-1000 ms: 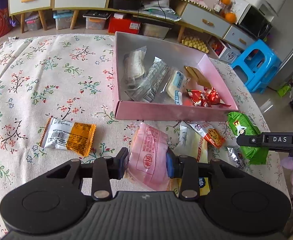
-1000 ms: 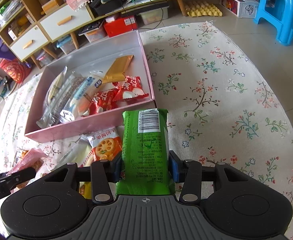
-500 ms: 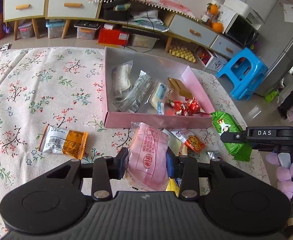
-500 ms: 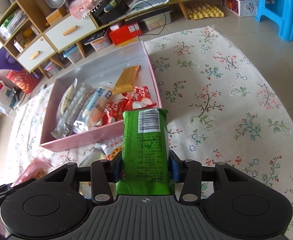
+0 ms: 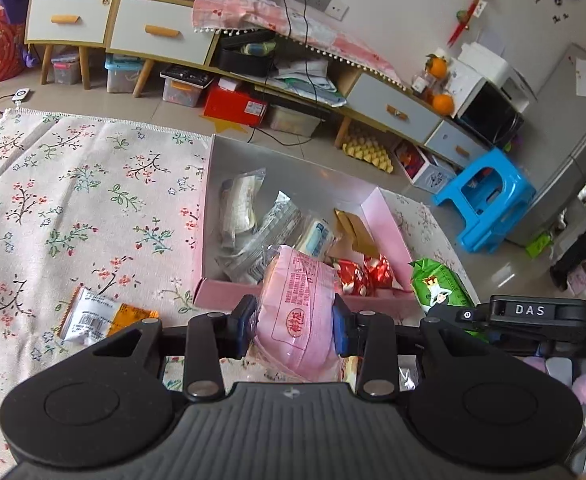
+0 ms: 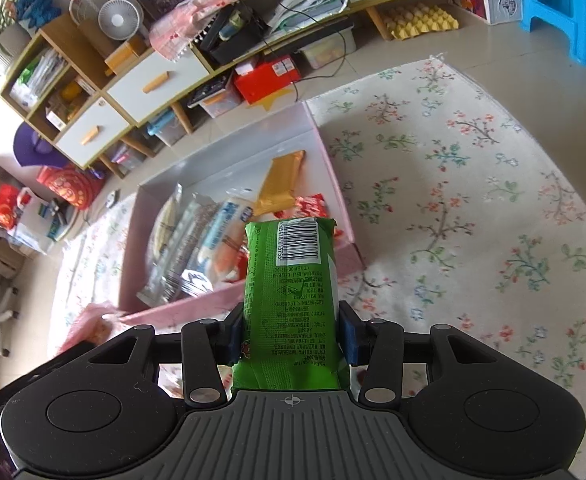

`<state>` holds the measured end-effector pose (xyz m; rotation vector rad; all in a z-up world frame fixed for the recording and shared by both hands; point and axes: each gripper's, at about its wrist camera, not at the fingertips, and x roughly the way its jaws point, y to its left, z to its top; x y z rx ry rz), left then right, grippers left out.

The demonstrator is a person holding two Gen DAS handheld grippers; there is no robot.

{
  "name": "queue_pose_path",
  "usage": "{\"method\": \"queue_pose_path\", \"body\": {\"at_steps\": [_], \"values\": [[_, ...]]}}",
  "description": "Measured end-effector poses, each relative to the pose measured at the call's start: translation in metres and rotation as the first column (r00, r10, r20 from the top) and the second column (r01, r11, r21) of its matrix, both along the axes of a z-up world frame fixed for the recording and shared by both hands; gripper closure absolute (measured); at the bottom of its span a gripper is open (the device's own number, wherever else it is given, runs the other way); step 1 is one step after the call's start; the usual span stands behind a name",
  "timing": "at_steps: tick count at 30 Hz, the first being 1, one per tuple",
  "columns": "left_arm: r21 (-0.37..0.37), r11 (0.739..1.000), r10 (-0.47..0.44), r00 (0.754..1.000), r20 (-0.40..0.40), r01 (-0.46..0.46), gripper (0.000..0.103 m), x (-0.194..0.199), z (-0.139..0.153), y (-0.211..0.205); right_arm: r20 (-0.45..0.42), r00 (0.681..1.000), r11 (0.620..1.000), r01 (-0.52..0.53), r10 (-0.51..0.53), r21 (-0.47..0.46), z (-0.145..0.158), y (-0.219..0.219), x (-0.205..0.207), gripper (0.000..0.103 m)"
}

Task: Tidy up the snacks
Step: 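Carry the pink and green packets into the pink box and open both grippers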

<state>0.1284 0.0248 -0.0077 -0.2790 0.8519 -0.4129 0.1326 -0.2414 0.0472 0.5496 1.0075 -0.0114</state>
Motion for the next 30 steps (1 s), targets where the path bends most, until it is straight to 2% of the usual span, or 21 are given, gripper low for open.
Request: {"method": "queue_pose_path", "body": {"at_steps": [8, 10, 13, 15, 17, 23, 30], "values": [[0.008, 1.0, 0.019, 1.0, 0.025, -0.019, 0.068, 0.024, -0.017, -0.015, 0.073, 0.997, 0.999, -0.02, 0.017, 0.036, -0.003, 0.009, 0.03, 0.059], [0.003, 1.0, 0.025, 1.0, 0.011, -0.025, 0.068, 0.028, -0.022, -0.016, 0.093, 0.996, 0.998, -0.02, 0.015, 0.053, -0.005, 0.01, 0.037, 0.059], [0.038, 0.999, -0.014, 1.0, -0.003, 0.014, 0.068, 0.036, -0.026, -0.022, 0.086, 0.996, 0.996, -0.045, 0.038, 0.073, -0.011, 0.013, 0.05, 0.059], [0.098, 0.994, -0.037, 0.999, -0.011, 0.037, 0.068, 0.042, -0.028, -0.028, 0.089, 0.994, 0.996, -0.067, 0.062, 0.051, -0.013, 0.017, 0.058, 0.059], [0.128, 0.99, -0.058, 0.998, -0.019, 0.06, 0.068, 0.047, -0.032, -0.03, 0.095, 0.99, 0.994, -0.105, 0.103, 0.01, -0.014, 0.023, 0.066, 0.059], [0.114, 0.991, -0.073, 0.997, -0.006, 0.074, 0.068, 0.056, -0.038, -0.027, 0.087, 0.981, 0.984, -0.172, 0.175, -0.047, -0.03, 0.031, 0.093, 0.059], [0.149, 0.987, -0.072, 0.994, 0.084, 0.059, 0.067, 0.056, -0.041, -0.026, 0.066, 0.983, 0.981, -0.162, 0.17, -0.104, -0.042, 0.028, 0.129, 0.059]]}}
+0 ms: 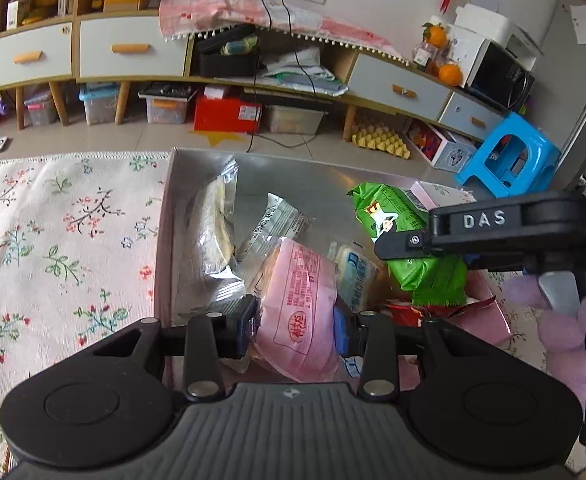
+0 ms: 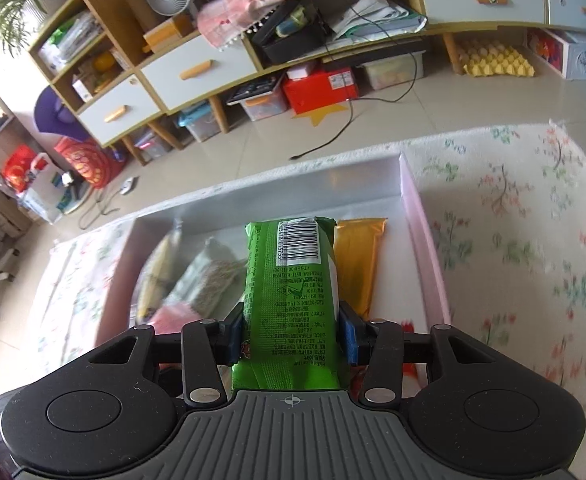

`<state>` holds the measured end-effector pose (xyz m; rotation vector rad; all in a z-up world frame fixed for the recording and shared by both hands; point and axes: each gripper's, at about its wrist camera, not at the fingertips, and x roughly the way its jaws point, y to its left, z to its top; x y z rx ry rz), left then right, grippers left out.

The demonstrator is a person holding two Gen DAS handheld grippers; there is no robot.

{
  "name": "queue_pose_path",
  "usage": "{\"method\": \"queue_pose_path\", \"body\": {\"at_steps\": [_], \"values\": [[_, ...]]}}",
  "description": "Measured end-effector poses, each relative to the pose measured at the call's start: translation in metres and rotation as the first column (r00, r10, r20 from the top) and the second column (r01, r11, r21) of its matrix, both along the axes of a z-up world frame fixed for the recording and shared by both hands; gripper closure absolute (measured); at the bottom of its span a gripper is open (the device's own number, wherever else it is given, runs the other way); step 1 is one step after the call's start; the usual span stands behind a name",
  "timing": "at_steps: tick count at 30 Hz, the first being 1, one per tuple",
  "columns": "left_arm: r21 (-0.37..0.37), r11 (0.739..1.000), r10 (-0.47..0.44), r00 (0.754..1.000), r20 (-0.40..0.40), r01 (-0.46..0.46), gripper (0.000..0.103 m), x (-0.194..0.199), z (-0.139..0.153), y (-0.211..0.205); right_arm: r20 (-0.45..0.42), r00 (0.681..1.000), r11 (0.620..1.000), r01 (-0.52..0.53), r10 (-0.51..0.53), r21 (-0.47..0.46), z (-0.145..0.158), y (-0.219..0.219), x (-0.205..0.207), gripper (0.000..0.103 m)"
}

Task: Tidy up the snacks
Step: 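Carry the pink and green packets into the pink box and open both grippers, then withdraw both open grippers from the box toward the loose snacks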

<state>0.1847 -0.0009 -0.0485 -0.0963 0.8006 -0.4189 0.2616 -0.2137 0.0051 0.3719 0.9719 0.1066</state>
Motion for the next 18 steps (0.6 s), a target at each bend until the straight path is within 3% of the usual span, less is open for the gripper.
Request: {"method": "queue_pose_path", "body": {"at_steps": [4, 7, 10, 11, 18], "values": [[-0.017, 1.0, -0.011, 1.0, 0.015, 0.011, 0.063, -0.004, 0.001, 0.0, 0.013, 1.0, 1.0, 0.005, -0.004, -0.018, -0.003, 0.005, 0.012, 0.058], [-0.01, 0.999, -0.034, 0.999, 0.024, 0.034, 0.047, -0.009, 0.005, -0.004, 0.036, 0.999, 1.0, 0.009, -0.009, 0.01, 0.0, 0.006, 0.014, 0.055], [-0.016, 0.999, -0.037, 0.999, 0.039, 0.038, 0.031, -0.015, 0.012, -0.002, 0.05, 0.999, 0.999, 0.007, -0.009, 0.047, 0.01, 0.005, 0.009, 0.037], [-0.02, 0.999, -0.036, 0.999, 0.037, 0.037, 0.026, -0.016, 0.013, -0.001, 0.059, 0.998, 0.999, 0.006, -0.009, 0.045, 0.014, 0.005, 0.006, 0.035], [-0.002, 1.0, -0.014, 1.0, 0.011, 0.014, 0.008, -0.029, 0.024, 0.0, 0.082, 0.997, 1.0, -0.007, 0.007, 0.0, 0.039, 0.007, -0.017, 0.028]]}}
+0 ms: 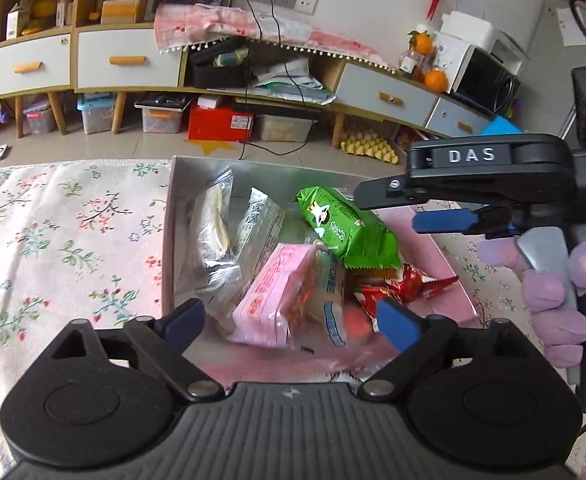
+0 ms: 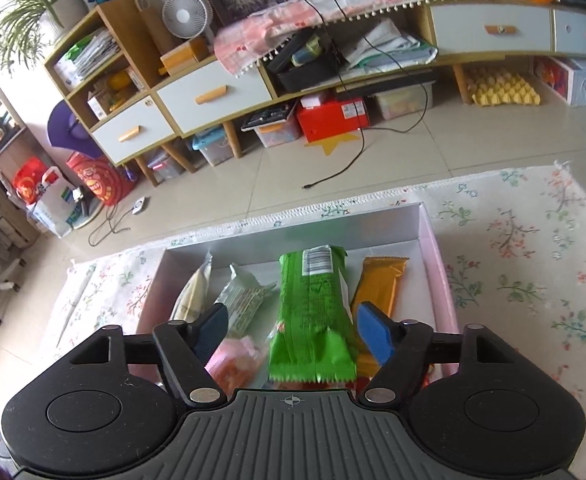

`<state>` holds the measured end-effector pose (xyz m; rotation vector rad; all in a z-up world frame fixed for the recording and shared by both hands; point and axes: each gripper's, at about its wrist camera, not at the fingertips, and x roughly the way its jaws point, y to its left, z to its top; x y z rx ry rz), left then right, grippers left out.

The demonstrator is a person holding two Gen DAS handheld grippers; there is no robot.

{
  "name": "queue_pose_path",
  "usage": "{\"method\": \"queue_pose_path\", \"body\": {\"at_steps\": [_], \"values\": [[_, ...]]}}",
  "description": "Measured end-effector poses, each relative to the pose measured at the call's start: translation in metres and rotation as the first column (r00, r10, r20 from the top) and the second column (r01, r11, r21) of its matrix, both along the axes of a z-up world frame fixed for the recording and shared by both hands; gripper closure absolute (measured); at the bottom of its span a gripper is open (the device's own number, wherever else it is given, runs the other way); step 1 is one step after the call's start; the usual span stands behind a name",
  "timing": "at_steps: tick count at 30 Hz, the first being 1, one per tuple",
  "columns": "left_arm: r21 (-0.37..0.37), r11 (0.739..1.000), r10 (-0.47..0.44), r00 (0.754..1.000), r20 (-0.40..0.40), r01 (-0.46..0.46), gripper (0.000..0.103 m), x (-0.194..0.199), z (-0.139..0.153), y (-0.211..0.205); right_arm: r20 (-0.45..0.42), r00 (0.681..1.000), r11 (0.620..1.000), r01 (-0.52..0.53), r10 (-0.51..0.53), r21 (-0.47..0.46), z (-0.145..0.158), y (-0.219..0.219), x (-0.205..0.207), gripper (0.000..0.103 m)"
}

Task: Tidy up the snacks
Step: 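Withdraw both open grippers from the box toward the loose snacks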

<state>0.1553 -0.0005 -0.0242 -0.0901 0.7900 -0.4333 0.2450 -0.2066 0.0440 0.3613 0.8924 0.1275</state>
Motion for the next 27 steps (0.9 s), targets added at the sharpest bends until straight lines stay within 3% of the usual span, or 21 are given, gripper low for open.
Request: {"method": "queue_pose_path", "body": {"at_steps": [6, 18, 27], "values": [[0.053, 0.999, 0.006, 1.0, 0.003, -0.006, 0.001, -0.012, 0.01, 0.003, 0.004, 1.0, 0.998, -0.002, 0.003, -0.057, 0.012, 0.008, -0.025, 0.02], [0.157, 0.987, 0.045, 0.998, -0.033, -0.039, 0.001, -0.045, 0.01, 0.021, 0.013, 1.0, 0.998, -0.024, 0.025, -0.065, 0.026, 0.021, -0.078, 0.014], [0.136, 0.987, 0.091, 0.995, -0.05, -0.084, 0.001, -0.066, 0.005, 0.04, 0.024, 0.999, 0.996, -0.042, 0.044, -0.08, 0.03, 0.034, -0.115, 0.014]]}}
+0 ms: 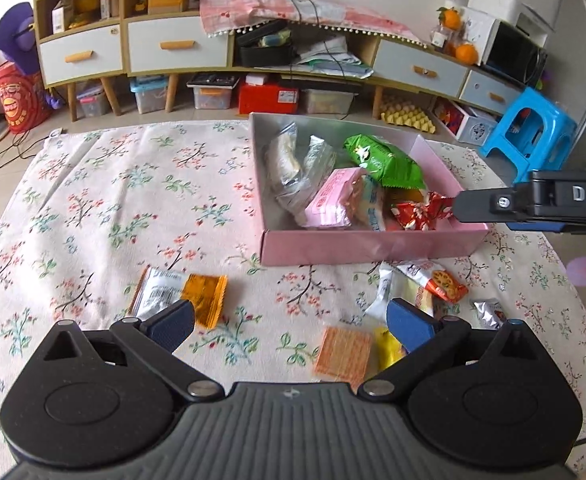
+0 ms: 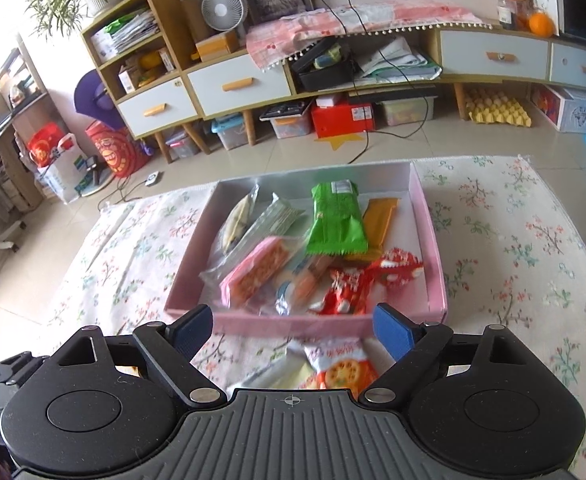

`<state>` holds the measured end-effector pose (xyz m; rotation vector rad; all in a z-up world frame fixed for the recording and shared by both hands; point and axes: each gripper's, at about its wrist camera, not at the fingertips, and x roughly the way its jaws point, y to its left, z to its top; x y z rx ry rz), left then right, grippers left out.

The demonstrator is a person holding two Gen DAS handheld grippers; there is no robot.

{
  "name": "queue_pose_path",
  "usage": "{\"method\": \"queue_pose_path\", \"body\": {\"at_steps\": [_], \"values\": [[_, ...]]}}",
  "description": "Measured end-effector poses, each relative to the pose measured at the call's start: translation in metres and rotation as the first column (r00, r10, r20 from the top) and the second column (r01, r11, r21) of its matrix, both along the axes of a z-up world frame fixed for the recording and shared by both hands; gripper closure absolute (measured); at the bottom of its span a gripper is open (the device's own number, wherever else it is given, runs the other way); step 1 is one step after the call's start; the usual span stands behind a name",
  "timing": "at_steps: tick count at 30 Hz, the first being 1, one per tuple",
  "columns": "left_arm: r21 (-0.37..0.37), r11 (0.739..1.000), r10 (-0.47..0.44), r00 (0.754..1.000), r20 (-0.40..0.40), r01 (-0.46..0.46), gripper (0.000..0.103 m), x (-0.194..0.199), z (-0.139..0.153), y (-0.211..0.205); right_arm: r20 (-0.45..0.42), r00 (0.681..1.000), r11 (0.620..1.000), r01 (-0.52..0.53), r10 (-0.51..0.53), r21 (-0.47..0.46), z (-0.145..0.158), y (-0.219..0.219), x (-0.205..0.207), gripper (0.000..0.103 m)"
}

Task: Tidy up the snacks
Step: 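Withdraw both open grippers from the box toward the loose snacks, then grasp the square wafer biscuit with the left gripper while the right grasps the truffle packet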

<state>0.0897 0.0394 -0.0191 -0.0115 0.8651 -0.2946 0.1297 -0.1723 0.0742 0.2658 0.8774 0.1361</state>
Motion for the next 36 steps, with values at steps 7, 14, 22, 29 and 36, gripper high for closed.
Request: {"method": "queue_pose_path", "body": {"at_steps": [7, 14, 22, 29, 36], "values": [[0.053, 0.998, 0.022, 0.999, -0.039, -0.02, 0.001, -0.006, -0.012, 0.002, -0.041, 0.997, 0.997, 0.07, -0.069, 0.022, -0.018, -0.007, -0.015, 0.011], [0.133, 0.991, -0.013, 0.997, -0.072, 0.023, 0.001, -0.01, -0.024, -0.001, -0.173, 0.98, 0.994, 0.087, -0.096, -0.059, -0.034, -0.011, -0.02, 0.011], [0.136, 0.991, 0.007, 0.993, -0.116, 0.009, 0.001, -0.008, -0.03, -0.004, -0.249, 0.957, 0.989, 0.141, -0.15, -0.052, -0.043, -0.036, -0.021, 0.011], [0.085, 0.996, 0.021, 0.984, -0.175, -0.006, 0.004, -0.001, -0.036, -0.013, -0.301, 0.935, 0.98, 0.164, -0.19, -0.109, -0.064, -0.051, -0.02, 0.011], [0.057, 0.998, 0.014, 0.978, -0.207, -0.002, 0.024, 0.004, -0.04, -0.028, -0.323, 0.928, 0.979, 0.149, -0.187, -0.14, -0.077, -0.06, -0.019, 0.011]]}}
